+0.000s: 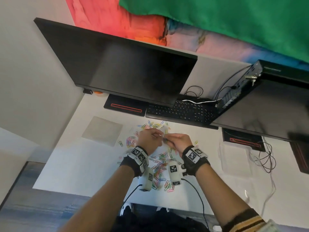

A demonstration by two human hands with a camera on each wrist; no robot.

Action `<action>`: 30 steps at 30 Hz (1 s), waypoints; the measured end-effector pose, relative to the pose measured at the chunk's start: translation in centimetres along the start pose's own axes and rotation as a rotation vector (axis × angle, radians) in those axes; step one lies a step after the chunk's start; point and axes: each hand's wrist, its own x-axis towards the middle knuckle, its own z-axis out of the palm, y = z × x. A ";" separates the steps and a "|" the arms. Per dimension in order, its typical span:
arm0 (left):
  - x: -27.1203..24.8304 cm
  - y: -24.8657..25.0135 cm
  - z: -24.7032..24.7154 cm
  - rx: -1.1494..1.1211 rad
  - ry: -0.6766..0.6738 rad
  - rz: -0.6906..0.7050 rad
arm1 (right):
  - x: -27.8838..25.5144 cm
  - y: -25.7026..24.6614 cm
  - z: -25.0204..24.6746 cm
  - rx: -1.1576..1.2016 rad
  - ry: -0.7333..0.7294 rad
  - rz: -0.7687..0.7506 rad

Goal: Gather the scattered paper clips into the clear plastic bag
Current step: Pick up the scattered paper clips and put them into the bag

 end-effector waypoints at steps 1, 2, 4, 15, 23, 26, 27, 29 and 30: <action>-0.1 0.1 0.2 0.027 -0.015 0.019 | 0.1 0.1 0.3 -0.149 0.037 -0.034; -0.3 0.1 0.4 0.054 -0.028 0.043 | 0.4 0.3 0.6 -0.280 0.063 -0.074; -0.5 0.0 0.5 0.083 -0.047 0.067 | 0.3 0.3 1.3 -0.451 0.073 -0.114; 0.0 -1.6 -0.9 0.063 -0.058 0.071 | -2.1 -0.9 2.9 -0.966 -0.021 -0.316; 0.2 -1.8 -2.5 -0.007 -0.020 0.064 | -0.9 -1.8 -2.3 -0.495 0.152 -0.375; -0.1 -2.1 -3.0 0.010 -0.009 0.040 | 1.3 -0.2 -6.4 -0.869 0.238 -0.188; -0.2 -2.1 -3.1 0.018 -0.015 0.034 | 2.0 0.7 -7.5 -0.997 0.230 -0.098; -0.3 -2.2 -3.1 0.028 -0.028 0.022 | 3.3 2.5 -8.7 -1.118 0.166 -0.051; -0.3 -2.1 -3.1 0.026 -0.016 0.020 | 4.1 3.4 -8.9 -1.149 0.128 -0.084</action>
